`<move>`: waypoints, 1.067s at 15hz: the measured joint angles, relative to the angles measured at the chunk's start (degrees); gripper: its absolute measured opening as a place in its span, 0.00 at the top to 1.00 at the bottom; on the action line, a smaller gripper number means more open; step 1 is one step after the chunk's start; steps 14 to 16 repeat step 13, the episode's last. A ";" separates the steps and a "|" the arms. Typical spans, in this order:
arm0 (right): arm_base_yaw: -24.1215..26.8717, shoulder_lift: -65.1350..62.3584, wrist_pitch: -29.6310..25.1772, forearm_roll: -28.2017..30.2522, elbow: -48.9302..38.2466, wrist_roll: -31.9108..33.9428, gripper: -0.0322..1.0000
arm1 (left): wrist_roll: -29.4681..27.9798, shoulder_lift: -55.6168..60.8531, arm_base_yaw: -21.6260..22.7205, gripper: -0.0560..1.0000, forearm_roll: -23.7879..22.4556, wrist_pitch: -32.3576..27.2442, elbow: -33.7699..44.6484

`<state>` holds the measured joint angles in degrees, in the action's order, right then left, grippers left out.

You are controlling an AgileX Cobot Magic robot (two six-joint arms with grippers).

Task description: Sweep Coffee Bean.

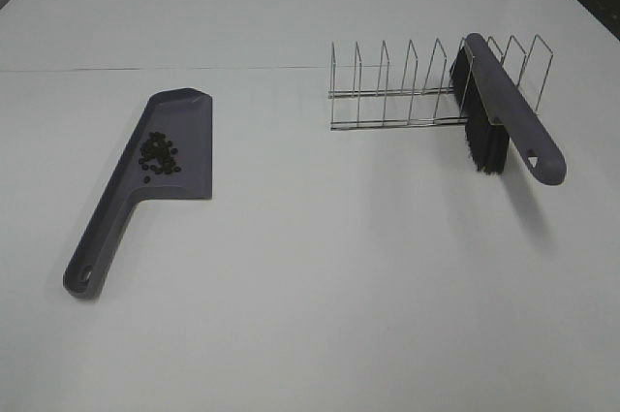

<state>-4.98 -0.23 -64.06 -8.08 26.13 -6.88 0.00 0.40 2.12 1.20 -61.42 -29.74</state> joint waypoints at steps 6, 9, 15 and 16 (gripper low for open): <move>0.00 0.00 0.00 0.00 0.00 0.00 0.07 | 0.00 0.00 0.00 0.01 0.00 0.00 0.00; 0.00 0.00 0.00 0.00 0.00 0.00 0.07 | 0.00 0.00 0.00 0.01 0.00 0.00 0.00; 0.00 0.00 0.00 0.00 0.00 0.00 0.07 | 0.00 0.00 0.00 0.01 0.00 0.00 0.00; 0.00 0.00 0.00 0.00 0.00 0.00 0.07 | 0.00 0.00 0.00 0.01 0.00 0.00 0.00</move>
